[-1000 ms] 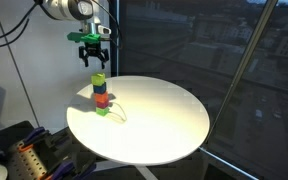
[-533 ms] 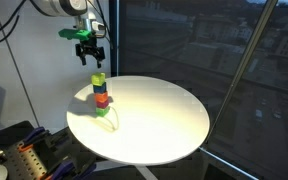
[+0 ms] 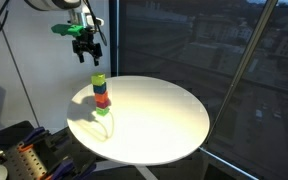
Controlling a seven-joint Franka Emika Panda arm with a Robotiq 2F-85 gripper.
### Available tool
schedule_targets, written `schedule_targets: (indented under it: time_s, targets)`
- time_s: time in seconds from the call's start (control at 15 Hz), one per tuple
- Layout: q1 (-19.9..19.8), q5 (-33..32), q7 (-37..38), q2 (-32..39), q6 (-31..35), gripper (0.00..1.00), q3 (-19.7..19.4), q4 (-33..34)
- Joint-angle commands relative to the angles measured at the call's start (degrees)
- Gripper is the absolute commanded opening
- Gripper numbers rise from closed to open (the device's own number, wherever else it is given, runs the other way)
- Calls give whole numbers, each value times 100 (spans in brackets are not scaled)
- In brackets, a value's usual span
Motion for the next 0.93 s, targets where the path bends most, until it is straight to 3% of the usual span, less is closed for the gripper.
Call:
schedule_targets:
  time_s: [0.0, 0.87]
  targets:
    - [28, 287, -100, -270, -196, 100, -78, -118]
    - [6, 287, -30, -100, -128, 100, -22, -47]
